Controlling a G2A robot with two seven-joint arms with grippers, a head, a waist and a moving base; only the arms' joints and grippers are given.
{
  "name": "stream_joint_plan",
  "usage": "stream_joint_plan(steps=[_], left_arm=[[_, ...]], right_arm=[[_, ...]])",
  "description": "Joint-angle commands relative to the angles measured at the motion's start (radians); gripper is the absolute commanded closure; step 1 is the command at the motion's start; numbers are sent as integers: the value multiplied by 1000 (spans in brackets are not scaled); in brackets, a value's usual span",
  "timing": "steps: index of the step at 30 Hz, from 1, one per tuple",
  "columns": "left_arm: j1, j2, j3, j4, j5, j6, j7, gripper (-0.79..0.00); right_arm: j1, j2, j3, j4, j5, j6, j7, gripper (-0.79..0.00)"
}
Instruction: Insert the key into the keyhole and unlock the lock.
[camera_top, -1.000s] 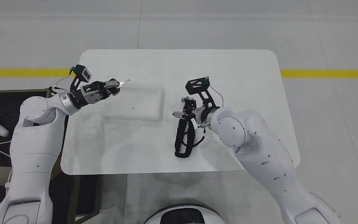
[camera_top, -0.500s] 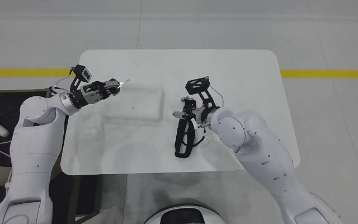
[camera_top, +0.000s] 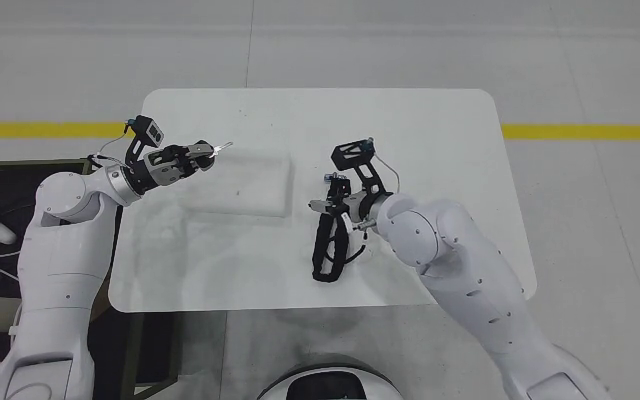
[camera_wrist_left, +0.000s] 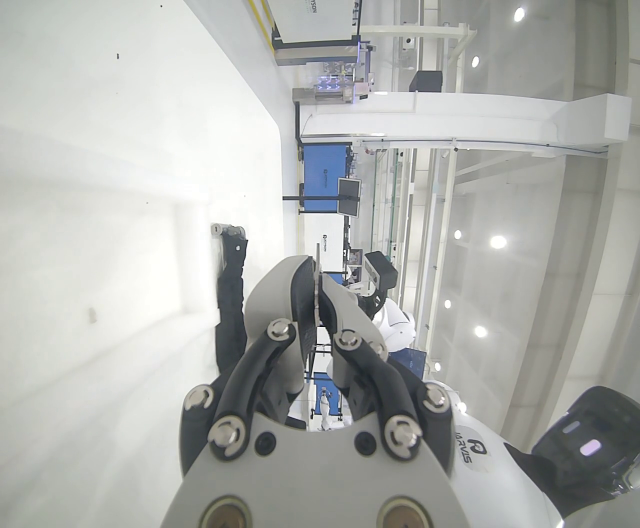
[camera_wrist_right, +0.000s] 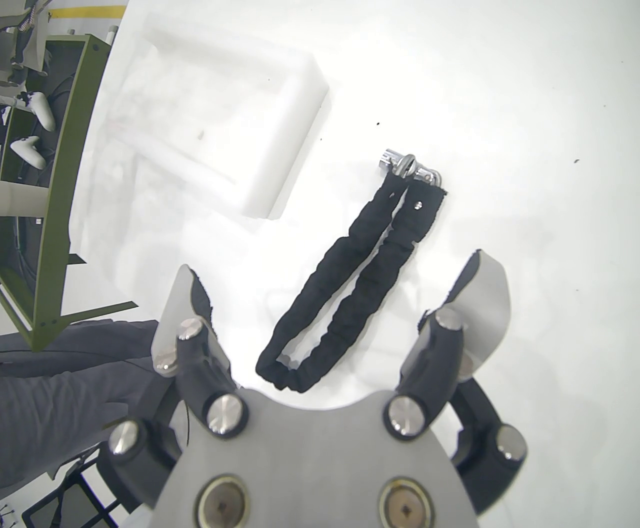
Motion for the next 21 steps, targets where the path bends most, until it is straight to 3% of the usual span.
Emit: stream_joint_plan(steps=[1,9,15,21], left_arm=[[0,0,0,0,0,0,0,0],[0,0,0,0,0,0,0,0],[0,0,0,0,0,0,0,0],[0,0,0,0,0,0,0,0]], right_arm=[[-42,-10,-22,-12,-122,-8,-13,-785],[118,-105,-152,155,-233,156,96,-785],[235,-187,-185,342,-277,253,169,-785],[267,-256,-171,482,-311,242,181,-785]])
